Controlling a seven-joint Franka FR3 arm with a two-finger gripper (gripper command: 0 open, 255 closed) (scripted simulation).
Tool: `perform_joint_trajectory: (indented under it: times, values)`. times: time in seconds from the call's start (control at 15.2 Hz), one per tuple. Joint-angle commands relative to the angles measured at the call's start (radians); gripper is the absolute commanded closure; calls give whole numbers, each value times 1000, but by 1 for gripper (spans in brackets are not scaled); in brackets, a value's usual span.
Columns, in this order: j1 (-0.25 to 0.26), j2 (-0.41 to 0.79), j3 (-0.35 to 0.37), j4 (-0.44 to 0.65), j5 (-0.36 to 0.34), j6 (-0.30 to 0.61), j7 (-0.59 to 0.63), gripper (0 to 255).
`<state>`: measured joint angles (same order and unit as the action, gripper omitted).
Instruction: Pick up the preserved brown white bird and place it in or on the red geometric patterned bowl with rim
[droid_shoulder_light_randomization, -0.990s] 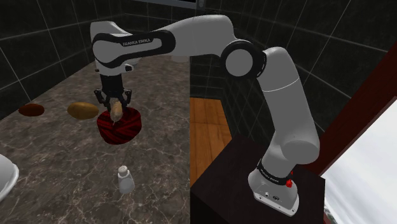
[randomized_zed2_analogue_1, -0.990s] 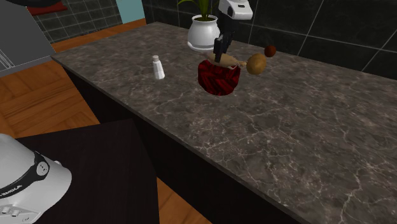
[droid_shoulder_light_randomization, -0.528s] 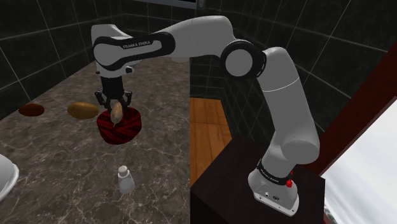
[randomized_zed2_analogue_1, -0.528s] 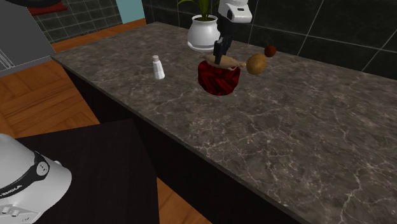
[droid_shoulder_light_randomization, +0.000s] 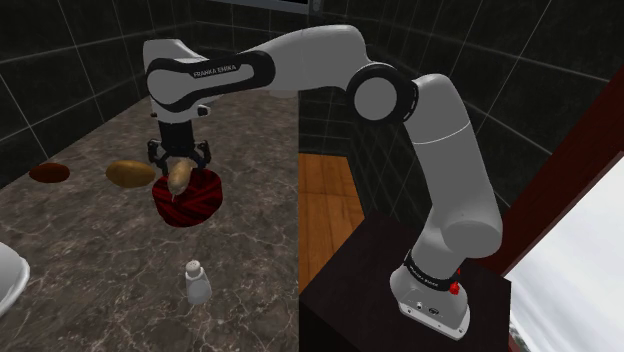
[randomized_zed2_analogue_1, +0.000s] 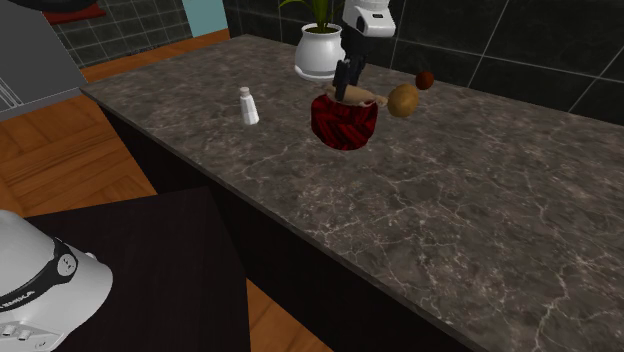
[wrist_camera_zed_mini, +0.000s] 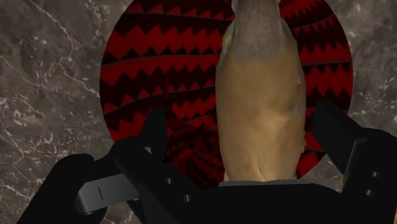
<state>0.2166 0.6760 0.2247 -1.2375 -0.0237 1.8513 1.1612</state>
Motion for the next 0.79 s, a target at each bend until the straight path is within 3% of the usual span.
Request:
perform_joint_trajectory:
  times: [0.0,0.2,0.73]
  values:
    - [0,-2,0,30,1,-32,-1,0]
    - [1,-1,0,127,1,-127,-1,0]
    - [1,-1,0,126,1,-127,-1,0]
